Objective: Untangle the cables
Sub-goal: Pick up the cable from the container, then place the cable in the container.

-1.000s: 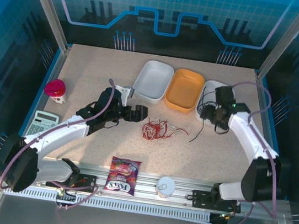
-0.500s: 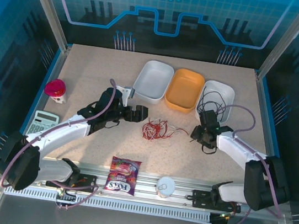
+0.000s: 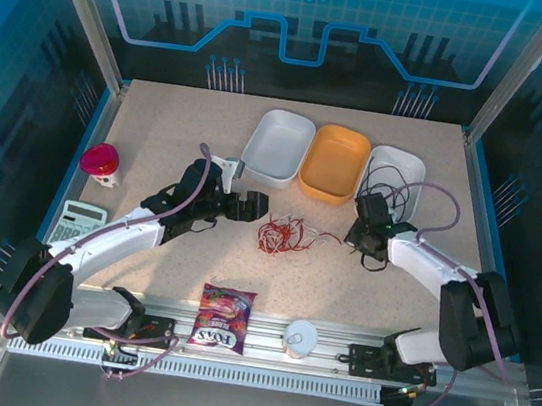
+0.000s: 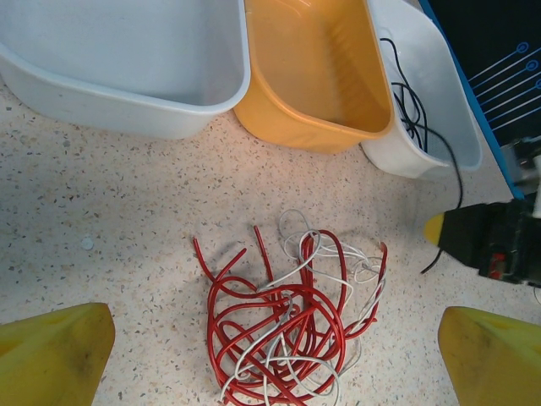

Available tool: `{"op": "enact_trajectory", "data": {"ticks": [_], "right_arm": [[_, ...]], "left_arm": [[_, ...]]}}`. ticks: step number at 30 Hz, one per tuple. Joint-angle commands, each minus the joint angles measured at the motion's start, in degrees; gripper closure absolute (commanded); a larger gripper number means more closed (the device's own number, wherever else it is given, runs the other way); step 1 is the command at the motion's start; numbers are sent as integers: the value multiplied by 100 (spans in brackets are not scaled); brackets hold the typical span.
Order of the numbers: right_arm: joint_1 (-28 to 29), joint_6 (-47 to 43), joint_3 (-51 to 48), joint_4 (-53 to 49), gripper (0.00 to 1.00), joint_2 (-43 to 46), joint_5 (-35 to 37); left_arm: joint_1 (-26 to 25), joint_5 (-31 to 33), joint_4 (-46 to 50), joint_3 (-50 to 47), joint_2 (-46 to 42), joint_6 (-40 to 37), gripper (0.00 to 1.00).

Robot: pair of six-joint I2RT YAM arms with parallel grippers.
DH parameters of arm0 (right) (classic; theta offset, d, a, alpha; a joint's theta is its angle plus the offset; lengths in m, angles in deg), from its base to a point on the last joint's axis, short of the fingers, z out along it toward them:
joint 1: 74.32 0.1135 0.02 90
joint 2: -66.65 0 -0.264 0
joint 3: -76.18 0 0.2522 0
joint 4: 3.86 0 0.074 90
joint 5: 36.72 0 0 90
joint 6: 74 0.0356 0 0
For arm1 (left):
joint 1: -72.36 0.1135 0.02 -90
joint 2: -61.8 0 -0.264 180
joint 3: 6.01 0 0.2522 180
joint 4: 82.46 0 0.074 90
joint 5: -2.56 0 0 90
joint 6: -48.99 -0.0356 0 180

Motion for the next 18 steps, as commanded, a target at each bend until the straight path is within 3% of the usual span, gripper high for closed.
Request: {"op": "enact_trajectory", "data": {"ticks": [1, 9, 14, 18], "right_arm": [[41, -184, 544, -750, 100, 417, 568], [-793, -1110, 1718, -1087, 100, 96, 482], [-1496, -1414, 2603, -1188, 100, -832, 196], [-1747, -1539, 3242, -1208, 100, -1700, -169]], "left_arm": [[46, -110, -182, -23, 36, 49, 1], [42, -181, -234, -5, 107, 40, 1], [40, -229, -249, -9, 115, 100, 1], [39, -229, -232, -5, 108, 120, 1]]}}
